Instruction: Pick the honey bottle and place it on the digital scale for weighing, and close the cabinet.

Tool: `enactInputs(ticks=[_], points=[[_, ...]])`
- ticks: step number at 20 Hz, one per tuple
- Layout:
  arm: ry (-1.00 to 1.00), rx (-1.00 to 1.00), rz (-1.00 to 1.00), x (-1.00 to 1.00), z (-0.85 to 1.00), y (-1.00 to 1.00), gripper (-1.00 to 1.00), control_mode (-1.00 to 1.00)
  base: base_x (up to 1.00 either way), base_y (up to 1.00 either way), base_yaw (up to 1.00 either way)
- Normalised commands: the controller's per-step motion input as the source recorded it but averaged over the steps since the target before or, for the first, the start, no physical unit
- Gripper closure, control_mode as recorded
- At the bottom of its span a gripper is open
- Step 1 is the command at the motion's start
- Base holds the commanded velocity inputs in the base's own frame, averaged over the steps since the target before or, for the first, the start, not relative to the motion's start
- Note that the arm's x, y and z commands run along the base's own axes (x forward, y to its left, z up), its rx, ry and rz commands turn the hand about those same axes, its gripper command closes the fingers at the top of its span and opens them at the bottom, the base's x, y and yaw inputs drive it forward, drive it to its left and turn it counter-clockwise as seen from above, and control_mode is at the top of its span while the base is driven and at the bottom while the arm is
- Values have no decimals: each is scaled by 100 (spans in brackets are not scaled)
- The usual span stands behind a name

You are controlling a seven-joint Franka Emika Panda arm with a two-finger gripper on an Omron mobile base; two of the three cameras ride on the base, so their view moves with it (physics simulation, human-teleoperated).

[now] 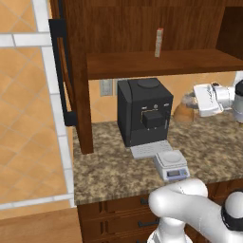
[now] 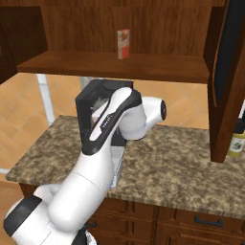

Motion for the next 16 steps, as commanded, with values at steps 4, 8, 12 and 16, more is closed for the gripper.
enactInputs(ticks=[4, 8, 12, 16], points=[[0, 0, 35, 14, -100, 0, 100, -100, 0, 0, 0], [2, 0, 30, 6, -90, -9, 100, -100, 0, 0, 0], [0, 0, 19, 7, -72, -5, 100, -100, 0, 0, 0], [6, -2, 1, 17, -70, 2, 100, -100, 0, 0, 0]])
